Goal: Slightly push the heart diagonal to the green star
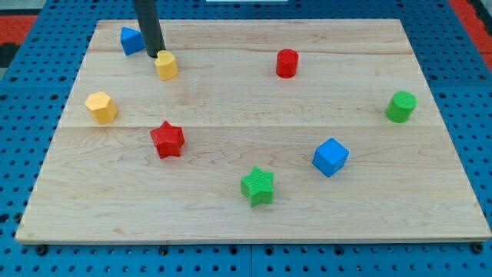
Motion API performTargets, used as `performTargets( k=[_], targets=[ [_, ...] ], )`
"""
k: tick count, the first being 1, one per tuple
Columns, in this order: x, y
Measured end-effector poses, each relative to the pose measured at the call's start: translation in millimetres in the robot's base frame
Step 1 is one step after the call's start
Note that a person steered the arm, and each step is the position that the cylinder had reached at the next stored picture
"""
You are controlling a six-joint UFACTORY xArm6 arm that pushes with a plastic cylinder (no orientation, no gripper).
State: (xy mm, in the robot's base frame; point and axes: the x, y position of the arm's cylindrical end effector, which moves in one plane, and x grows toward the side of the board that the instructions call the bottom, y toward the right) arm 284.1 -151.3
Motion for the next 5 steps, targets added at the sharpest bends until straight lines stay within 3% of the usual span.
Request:
performTargets(
  k=[5],
  targets=[
    [15,20]
  ],
)
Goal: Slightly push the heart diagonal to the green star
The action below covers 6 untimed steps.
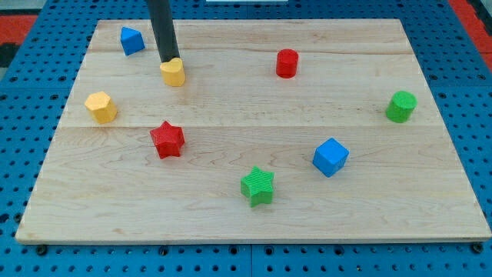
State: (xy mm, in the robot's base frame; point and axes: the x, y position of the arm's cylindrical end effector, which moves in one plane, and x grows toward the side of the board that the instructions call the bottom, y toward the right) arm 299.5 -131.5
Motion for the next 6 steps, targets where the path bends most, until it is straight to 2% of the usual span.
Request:
performTargets(
  k=[4,5,6],
  targets=[
    [1,7],
    [10,38],
    [47,123]
  ],
)
